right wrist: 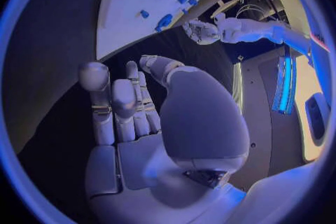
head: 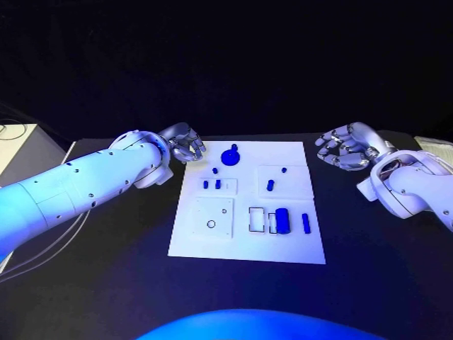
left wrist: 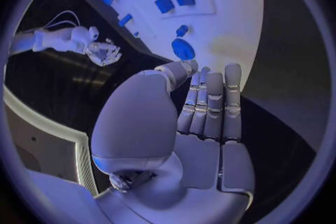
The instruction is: Assemble the parts on the task board
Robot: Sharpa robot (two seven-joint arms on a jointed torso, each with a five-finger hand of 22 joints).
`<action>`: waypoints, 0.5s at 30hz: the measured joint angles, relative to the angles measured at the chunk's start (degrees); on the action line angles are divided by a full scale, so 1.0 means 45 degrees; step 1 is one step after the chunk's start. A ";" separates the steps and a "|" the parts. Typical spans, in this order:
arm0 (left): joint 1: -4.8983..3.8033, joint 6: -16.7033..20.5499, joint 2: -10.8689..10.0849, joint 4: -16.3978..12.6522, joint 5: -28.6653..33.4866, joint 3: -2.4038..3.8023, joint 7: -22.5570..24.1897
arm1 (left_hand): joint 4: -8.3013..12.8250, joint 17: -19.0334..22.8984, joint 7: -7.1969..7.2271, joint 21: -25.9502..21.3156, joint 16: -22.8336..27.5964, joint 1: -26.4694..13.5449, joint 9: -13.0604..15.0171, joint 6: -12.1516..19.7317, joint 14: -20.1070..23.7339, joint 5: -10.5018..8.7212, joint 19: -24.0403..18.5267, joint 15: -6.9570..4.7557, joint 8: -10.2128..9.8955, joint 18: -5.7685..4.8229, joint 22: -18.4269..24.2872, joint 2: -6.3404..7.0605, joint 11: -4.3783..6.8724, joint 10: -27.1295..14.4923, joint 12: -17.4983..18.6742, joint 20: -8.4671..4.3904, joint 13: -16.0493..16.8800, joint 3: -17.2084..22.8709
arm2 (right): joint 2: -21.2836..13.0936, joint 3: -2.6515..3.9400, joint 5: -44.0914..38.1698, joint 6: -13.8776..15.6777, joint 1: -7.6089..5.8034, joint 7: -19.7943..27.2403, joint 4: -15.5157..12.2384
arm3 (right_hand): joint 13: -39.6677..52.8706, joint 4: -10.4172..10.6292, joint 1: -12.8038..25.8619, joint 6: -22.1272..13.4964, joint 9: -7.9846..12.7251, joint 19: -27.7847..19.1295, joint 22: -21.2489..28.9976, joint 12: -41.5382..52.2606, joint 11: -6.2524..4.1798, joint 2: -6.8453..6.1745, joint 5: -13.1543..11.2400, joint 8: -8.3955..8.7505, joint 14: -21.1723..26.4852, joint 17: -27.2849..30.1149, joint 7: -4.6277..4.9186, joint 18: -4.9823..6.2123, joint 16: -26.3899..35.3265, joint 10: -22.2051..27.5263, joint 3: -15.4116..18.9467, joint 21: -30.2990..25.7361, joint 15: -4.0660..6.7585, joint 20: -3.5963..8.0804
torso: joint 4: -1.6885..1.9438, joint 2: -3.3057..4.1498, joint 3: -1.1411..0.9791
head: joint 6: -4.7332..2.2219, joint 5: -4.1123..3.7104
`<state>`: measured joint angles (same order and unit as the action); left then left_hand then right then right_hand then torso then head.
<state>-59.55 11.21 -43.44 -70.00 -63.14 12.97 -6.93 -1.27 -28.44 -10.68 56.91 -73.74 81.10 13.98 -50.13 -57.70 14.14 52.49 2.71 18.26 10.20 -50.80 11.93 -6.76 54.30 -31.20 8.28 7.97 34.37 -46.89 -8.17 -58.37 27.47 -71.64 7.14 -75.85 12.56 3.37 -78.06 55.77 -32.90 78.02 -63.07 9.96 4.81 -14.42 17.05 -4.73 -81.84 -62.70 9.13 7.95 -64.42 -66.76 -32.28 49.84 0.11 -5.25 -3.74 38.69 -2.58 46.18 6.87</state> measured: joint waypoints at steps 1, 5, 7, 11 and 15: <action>0.0025 0.0062 -0.0085 -0.0036 0.0692 0.0015 0.0234 | -0.0005 0.0083 0.0008 -0.0116 0.0095 -0.0006 0.0034 -0.0080 0.0025 0.0000 -0.0021 0.0010 0.0069 0.0001 0.0068 -0.0006 0.0000 0.0000 -0.0162 -0.0020 0.0082 -0.0063 | 0.0037 0.0000 -0.0343 -0.0094 0.0000 -0.0082 -0.0005 | -0.0102 -0.0035 0.0000 0.0037 0.0058 0.0165 -0.0353 -0.0131 -0.0003 0.0000 -0.0151 0.0057 -0.0165 -0.0291 -0.0033 -0.0109 -0.0324 -0.0093 -0.0035 0.0502 0.0000 0.0026 | 0.0000 0.0000 -0.0002 | -0.0022 -0.0046; 0.0299 0.0143 -0.0556 -0.0367 0.3812 0.0083 0.1385 | -0.0096 0.0323 0.0054 -0.0681 0.0498 -0.0193 0.0189 -0.0126 0.0363 0.0000 -0.0272 -0.0070 0.0377 0.0000 0.0397 -0.0194 0.0045 0.0044 -0.0878 -0.0001 0.0445 -0.0502 | 0.0252 0.0000 -0.1904 -0.0494 0.0000 -0.0528 -0.0062 | -0.0291 -0.0048 0.0000 0.0081 0.0163 0.0425 -0.0983 -0.0372 -0.0025 0.0000 -0.0345 0.0073 -0.0424 -0.0853 -0.0077 -0.0196 -0.0936 -0.0117 -0.0048 0.1396 0.0000 0.0071 | 0.0002 -0.0001 -0.0002 | -0.0111 -0.0260; 0.0499 0.0121 -0.0806 -0.0608 0.5366 0.0134 0.2013 | -0.0199 0.0457 0.0054 -0.1046 0.0789 -0.0238 0.0262 -0.0126 0.0565 0.0000 -0.0454 -0.0066 0.0493 0.0000 0.0599 -0.0238 0.0094 0.0094 -0.1063 -0.0002 0.0545 -0.0655 | 0.0408 0.0000 -0.2732 -0.0704 0.0000 -0.0812 -0.0086 | -0.0331 -0.0048 0.0000 0.0080 0.0183 0.0480 -0.1106 -0.0404 -0.0060 0.0000 -0.0348 0.0073 -0.0424 -0.0962 -0.0076 -0.0195 -0.1053 -0.0163 -0.0048 0.1575 0.0000 0.0071 | 0.0005 -0.0007 -0.0005 | -0.0148 -0.0367; 0.0749 0.0036 -0.1142 -0.1080 0.7697 0.0199 0.3056 | -0.0571 0.0764 0.0147 -0.1922 0.1518 -0.0631 0.0324 -0.0029 0.0957 -0.0563 -0.0751 0.0047 0.0558 -0.0001 0.1121 -0.0153 0.0125 -0.0074 -0.0943 0.0111 0.0519 -0.1111 | 0.0733 0.0000 -0.4081 -0.1060 0.0000 -0.1340 -0.0080 | -0.0434 -0.0048 0.0000 0.0125 0.0233 0.0560 -0.1329 -0.0590 -0.0058 0.0000 -0.0412 0.0073 -0.0423 -0.1166 -0.0119 -0.0195 -0.1242 -0.0166 -0.0048 0.1862 0.0000 0.0069 | 0.0005 -0.0015 -0.0005 | -0.0187 -0.0492; 0.0963 -0.0090 -0.1380 -0.1542 0.9234 0.0241 0.3900 | -0.0909 0.1633 0.0054 -0.3954 0.3645 -0.0532 0.0370 0.0105 0.1327 -0.1547 -0.0972 0.0236 0.0558 -0.0001 0.2502 -0.0059 -0.0065 0.0042 0.0513 0.0298 -0.0255 -0.1313 | 0.1099 -0.0017 -0.5129 -0.1325 0.0000 -0.1811 -0.0017 | -0.0521 -0.0048 0.0000 0.0166 0.0259 0.0617 -0.1420 -0.0727 -0.0057 0.0000 -0.0412 0.0073 -0.0423 -0.1261 -0.0078 -0.0353 -0.1373 -0.0167 -0.0048 0.1976 0.0000 0.0077 | 0.0005 -0.0018 -0.0002 | -0.0234 -0.0562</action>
<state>-55.21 10.81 -49.65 -76.93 -21.58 14.06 10.62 -5.36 -21.09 -10.44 39.11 -57.34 78.71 15.65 -49.66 -51.73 7.18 48.11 3.77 20.77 10.19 -39.54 11.67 -7.06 54.49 -28.89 9.62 6.83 28.46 -41.94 -8.25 -81.45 21.51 -71.65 -1.01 -75.93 10.21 3.15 -78.06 56.52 -31.73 80.80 -69.46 6.69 4.55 -14.42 15.20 -4.40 -83.74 -68.37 8.78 6.36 -70.60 -67.52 -32.49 58.73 0.11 -4.90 -3.71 38.61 -2.59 45.12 4.34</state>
